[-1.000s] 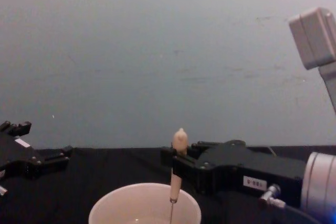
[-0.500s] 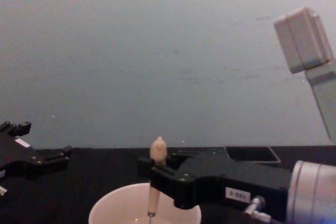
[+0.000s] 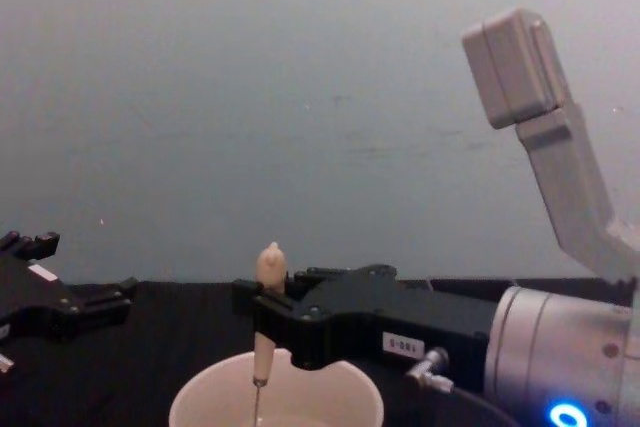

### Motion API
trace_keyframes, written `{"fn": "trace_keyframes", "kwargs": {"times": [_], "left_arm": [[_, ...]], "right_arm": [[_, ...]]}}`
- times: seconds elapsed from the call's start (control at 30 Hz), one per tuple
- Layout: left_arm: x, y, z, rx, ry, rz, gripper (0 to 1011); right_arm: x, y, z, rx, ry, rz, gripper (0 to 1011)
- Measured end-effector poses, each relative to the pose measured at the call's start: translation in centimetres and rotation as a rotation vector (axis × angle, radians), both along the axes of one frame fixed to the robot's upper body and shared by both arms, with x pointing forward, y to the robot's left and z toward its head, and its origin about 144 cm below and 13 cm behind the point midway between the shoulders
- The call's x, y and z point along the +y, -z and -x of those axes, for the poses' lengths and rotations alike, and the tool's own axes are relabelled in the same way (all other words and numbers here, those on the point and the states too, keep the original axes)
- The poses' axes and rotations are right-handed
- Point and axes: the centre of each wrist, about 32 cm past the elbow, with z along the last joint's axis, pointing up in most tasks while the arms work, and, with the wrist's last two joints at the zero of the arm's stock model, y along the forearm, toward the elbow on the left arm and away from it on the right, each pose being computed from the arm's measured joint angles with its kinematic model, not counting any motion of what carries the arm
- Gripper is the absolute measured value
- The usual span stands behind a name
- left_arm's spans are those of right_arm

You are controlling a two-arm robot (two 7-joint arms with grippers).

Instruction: Pick up the stirring spoon with one hand, stir inside the cup, then place it back in its original position.

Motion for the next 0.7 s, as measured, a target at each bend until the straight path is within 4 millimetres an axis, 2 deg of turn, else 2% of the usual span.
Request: {"fn": "trace_keyframes", "kwargs": {"times": [0.37, 0.7], "left_arm": [[0.0, 0.0, 0.0, 0.000, 0.000, 0.000, 1001], [0.0, 0.0, 0.0, 0.000, 0.000, 0.000, 1001]], "right_arm": [[-0.4, 0.0, -1.1, -0.008, 0.058, 0.006, 195], [-1.6, -0.1, -1.0, -0.010, 0.080, 0.013, 195]]}}
